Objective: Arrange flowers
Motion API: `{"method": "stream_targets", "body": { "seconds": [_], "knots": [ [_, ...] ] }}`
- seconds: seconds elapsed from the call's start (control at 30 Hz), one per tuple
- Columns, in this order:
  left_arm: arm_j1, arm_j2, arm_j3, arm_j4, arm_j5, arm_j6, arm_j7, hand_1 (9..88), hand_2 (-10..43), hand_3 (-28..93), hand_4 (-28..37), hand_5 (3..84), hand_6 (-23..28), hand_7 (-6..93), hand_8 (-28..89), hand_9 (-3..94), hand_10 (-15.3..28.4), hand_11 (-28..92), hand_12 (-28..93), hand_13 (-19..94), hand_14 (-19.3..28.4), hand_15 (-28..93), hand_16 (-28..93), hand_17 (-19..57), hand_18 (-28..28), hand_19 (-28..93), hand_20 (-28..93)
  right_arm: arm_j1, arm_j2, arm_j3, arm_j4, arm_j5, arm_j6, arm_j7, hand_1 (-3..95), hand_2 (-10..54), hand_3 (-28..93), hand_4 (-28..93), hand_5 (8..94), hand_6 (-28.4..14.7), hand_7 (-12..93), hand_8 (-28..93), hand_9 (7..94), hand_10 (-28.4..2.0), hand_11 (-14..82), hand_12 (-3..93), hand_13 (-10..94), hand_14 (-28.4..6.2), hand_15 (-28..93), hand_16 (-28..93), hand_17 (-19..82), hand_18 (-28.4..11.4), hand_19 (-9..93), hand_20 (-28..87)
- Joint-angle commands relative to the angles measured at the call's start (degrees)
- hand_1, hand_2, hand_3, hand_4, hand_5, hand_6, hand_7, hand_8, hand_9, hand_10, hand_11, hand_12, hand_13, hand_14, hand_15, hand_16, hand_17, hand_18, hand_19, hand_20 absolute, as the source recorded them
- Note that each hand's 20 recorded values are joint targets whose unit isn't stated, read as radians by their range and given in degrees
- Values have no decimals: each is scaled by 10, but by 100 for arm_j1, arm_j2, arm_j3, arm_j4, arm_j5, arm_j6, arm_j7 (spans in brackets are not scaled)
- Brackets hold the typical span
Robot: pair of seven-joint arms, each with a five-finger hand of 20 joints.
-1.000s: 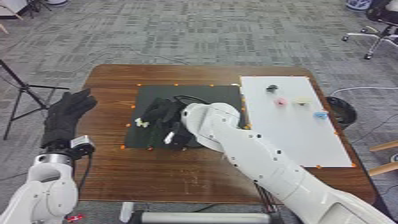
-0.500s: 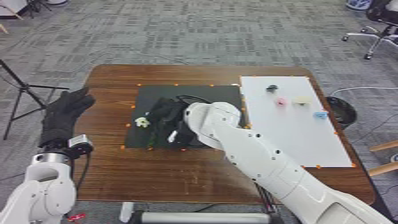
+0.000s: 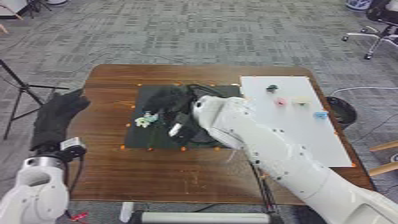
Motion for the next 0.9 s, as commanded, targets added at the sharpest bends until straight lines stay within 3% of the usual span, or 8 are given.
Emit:
{"method": "stream_targets", "body": {
  "seconds": [0.03, 0.17, 0.27, 0.43, 0.73, 0.8, 0.9],
  "knots": [
    [238, -61, -129, -64, -6, -67, 76, 195, 227, 644, -283, 525, 40, 131, -72, 514, 157, 207, 130, 410, 189, 223, 7, 42, 126, 137, 164, -238, 1987, 1491, -1711, -899, 333, -1030, 339, -41, 642, -132, 584, -36, 122, -74, 624, -142, 87, 134, 688, -135, 461, 286, 309, -227, 714, 519],
    [322, -91, -224, -114, -24, -31, 76, 192, 214, 656, -283, 527, 36, 136, -72, 515, 154, 205, 134, 411, 186, 221, 5, 43, 125, 135, 163, -957, 2794, 2384, -1919, -2085, 955, -1423, 330, -92, 653, -135, 576, -31, 122, -74, 602, -142, 84, 147, 599, -146, 380, 286, 247, -220, 605, 495],
    [382, -121, -233, -149, -28, -23, 92, 192, 210, 661, -283, 527, 34, 138, -73, 515, 151, 206, 135, 410, 184, 220, 5, 44, 125, 133, 163, -1688, 3258, 3173, -1834, -3335, 1171, -1650, 309, -95, 653, -141, 546, -25, 119, -71, 566, -139, 75, 149, 567, -148, 343, 290, 222, -214, 549, 475],
    [437, -145, -194, -197, -15, 20, 81, 191, 207, 664, -283, 526, 34, 140, -73, 513, 151, 207, 136, 407, 182, 219, 4, 45, 123, 129, 162, -2787, 3515, 4505, -1500, -3769, 931, -1690, 292, -95, 658, -154, 518, -21, 119, -71, 532, -134, 70, 150, 560, -146, 317, 297, 212, -213, 523, 468],
    [540, -189, -188, -272, -5, 91, 137, 193, 186, 671, -283, 528, 37, 138, -72, 511, 153, 209, 136, 405, 183, 219, 4, 46, 122, 125, 164, -3728, 3426, 5313, -882, -4314, 853, -1589, 322, -95, 671, -161, 534, -14, 137, -76, 554, -123, 75, 149, 601, -129, 339, 313, 224, -213, 562, 503],
    [527, -170, -139, -281, 4, 149, 247, 195, 181, 673, -283, 528, 37, 137, -72, 511, 153, 209, 136, 405, 182, 219, 3, 46, 122, 124, 164, -3848, 3328, 5388, -789, -4432, 799, -1563, 328, -95, 673, -164, 537, -12, 142, -79, 559, -120, 76, 149, 609, -127, 351, 317, 229, -212, 570, 512],
    [510, -188, -114, -315, 177, 293, 573, 209, 162, 682, -283, 529, 37, 138, -71, 512, 153, 210, 137, 405, 183, 219, 4, 47, 122, 124, 165, -3949, 3237, 5339, -615, -4838, 794, -1583, 337, -95, 679, -166, 539, -9, 149, -81, 568, -118, 78, 149, 618, -124, 366, 320, 235, -212, 582, 522]
  ]
}}
